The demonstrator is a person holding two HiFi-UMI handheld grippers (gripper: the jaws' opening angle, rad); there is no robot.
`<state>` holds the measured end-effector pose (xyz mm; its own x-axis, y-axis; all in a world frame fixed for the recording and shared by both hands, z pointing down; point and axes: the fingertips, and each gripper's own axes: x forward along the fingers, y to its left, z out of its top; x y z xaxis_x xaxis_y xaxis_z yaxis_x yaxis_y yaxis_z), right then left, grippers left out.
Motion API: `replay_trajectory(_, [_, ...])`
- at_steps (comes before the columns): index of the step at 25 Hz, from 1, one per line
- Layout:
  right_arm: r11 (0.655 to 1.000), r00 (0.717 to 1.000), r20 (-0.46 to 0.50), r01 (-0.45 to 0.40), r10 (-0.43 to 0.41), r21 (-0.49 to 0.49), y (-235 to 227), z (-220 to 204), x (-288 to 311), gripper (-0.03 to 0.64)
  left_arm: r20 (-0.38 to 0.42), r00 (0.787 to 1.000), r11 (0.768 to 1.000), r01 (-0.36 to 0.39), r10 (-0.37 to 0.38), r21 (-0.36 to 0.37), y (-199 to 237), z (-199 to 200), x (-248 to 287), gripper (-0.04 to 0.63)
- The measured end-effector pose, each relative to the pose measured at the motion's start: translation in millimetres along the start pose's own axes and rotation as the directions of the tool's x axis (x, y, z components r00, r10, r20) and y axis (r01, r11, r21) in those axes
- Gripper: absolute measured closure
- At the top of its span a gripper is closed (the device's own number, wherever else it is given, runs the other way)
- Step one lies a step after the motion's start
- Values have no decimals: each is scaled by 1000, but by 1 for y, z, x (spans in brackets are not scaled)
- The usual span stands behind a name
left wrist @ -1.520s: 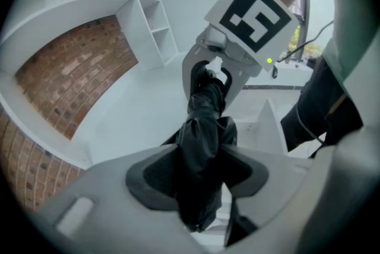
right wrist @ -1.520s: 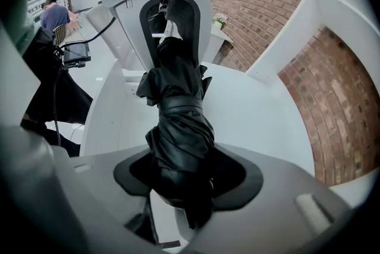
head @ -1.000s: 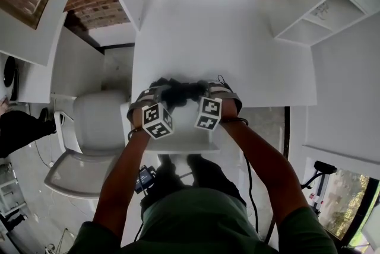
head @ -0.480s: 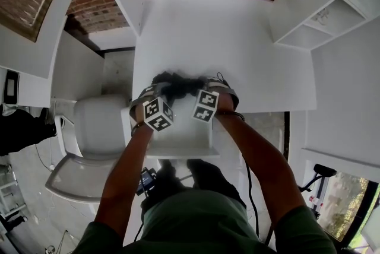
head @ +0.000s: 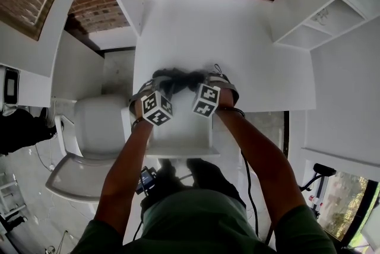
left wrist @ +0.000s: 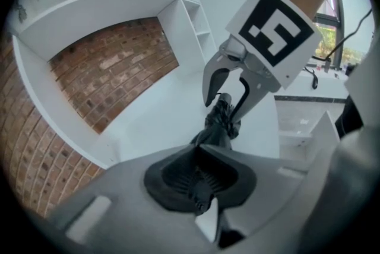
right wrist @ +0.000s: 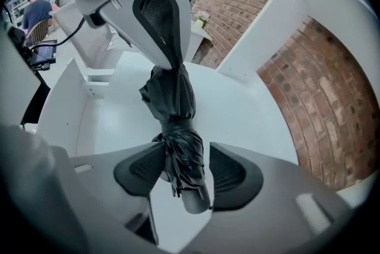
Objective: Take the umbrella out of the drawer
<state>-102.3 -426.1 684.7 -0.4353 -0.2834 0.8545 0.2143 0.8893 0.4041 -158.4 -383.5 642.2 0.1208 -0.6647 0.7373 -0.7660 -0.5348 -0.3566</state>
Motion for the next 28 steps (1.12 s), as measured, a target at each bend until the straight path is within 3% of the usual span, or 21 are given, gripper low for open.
replay_trajectory(10, [1000,1000,25,9,-9,21,-3,7,-35,393,51,995,996,-84,84,-10,19,16,-50,595])
replay_trajectory(17, [991,988,127,70,-84,114,-12,39,-89,419,141,980,990,-138,141,-32,33,41,-112,596])
replay_trajectory(20, [977,973,180,108,-141,184,-21,53,-122,459,184,972,989,-144,149,-42,35,53,-139,596])
replay_trajectory(26, [946,919,304,166,-251,278,-23,91,-201,606,264,950,986,-158,167,-56,37,65,-202,595])
replay_trajectory(28, [934,895,352,158,-273,322,-21,104,-229,611,293,940,985,-161,174,-68,38,69,-225,595])
